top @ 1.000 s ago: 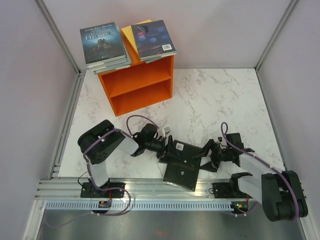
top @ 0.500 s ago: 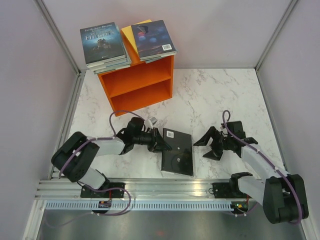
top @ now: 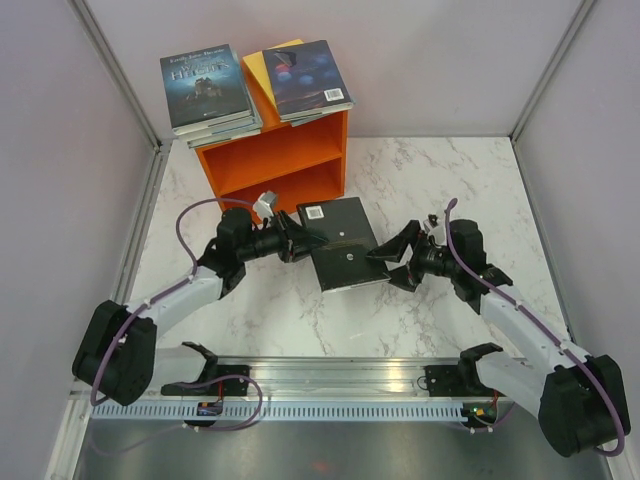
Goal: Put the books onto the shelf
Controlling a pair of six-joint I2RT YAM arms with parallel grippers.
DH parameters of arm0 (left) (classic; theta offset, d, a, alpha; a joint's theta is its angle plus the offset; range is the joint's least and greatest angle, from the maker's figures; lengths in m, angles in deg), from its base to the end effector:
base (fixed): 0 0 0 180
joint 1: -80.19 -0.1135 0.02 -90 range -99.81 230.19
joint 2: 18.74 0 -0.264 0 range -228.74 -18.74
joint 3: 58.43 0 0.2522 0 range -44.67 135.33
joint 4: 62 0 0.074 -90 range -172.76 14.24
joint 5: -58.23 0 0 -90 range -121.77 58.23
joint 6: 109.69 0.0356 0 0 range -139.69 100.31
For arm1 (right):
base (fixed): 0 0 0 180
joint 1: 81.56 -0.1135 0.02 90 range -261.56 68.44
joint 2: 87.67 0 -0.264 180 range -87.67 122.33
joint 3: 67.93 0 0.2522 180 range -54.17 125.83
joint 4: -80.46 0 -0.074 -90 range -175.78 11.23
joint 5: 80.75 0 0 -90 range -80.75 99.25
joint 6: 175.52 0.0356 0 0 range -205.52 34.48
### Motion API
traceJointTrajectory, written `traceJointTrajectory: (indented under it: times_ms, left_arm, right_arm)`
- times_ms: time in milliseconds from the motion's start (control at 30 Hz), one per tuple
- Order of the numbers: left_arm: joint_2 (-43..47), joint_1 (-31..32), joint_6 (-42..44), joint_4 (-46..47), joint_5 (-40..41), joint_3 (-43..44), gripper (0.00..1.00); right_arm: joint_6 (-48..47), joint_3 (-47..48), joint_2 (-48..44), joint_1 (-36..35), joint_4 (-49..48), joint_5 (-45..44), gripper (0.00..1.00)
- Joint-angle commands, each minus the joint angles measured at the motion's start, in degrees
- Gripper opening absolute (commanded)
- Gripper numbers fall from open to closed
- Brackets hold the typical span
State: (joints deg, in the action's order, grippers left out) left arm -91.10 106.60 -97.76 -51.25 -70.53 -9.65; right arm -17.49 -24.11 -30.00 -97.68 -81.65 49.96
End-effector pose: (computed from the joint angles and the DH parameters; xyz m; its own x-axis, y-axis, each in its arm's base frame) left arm 0.2322 -0.1402 0.2416 -0.9154 -0.3972 -0.0655 -0.0099 0.1849 -0.9827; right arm 0.1949 0.0805 0.2231 -0.8784 0.4779 0.0000 0.1906 0.3503 0.9171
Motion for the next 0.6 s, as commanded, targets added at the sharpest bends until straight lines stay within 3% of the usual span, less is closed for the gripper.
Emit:
traceJointTrajectory:
  times_ms: [0, 100, 167, 300, 333, 467, 533, 567]
  left_arm:
    - [3.7, -0.4, -5.3, 6.4, 1.4, 3.0, 0.02]
    - [5.1, -0.4, -5.7, 6.9, 3.6, 1.9, 0.02]
    - [5.9, -0.4, -6.1, 7.5, 5.0, 1.0, 0.02]
    - [6.2, -0.6, -5.5, 3.8, 6.3, 1.5, 0.02]
    - [6.1, -0.6, -5.4, 3.0, 6.3, 1.8, 0.02]
    - [6.2, -0.6, -3.9, 0.0, 6.9, 2.5, 0.02]
    - [6.0, -0.6, -3.2, -1.5, 6.9, 3.1, 0.05]
    - [6.0, -0.6, -2.7, -2.0, 6.7, 3.3, 0.11]
  right_arm:
    - [6.0, 3.6, -0.9, -1.8, -7.7, 0.8, 0.93]
    - [9.4, 4.2, -1.2, -3.6, -11.0, 0.8, 0.85]
    - [13.1, 4.3, -1.3, -4.5, -15.0, 0.3, 0.65]
    - [14.8, 6.7, -1.5, -6.2, -16.9, -0.6, 0.43]
    - [14.9, 7.2, -1.4, -6.4, -16.9, -0.7, 0.32]
    - [15.4, 9.2, -1.0, -6.5, -17.0, -0.7, 0.04]
    - [16.1, 10.4, -0.6, -6.5, -18.4, -0.2, 0.00]
    - [16.3, 10.8, -0.6, -6.5, -18.7, -0.2, 0.00]
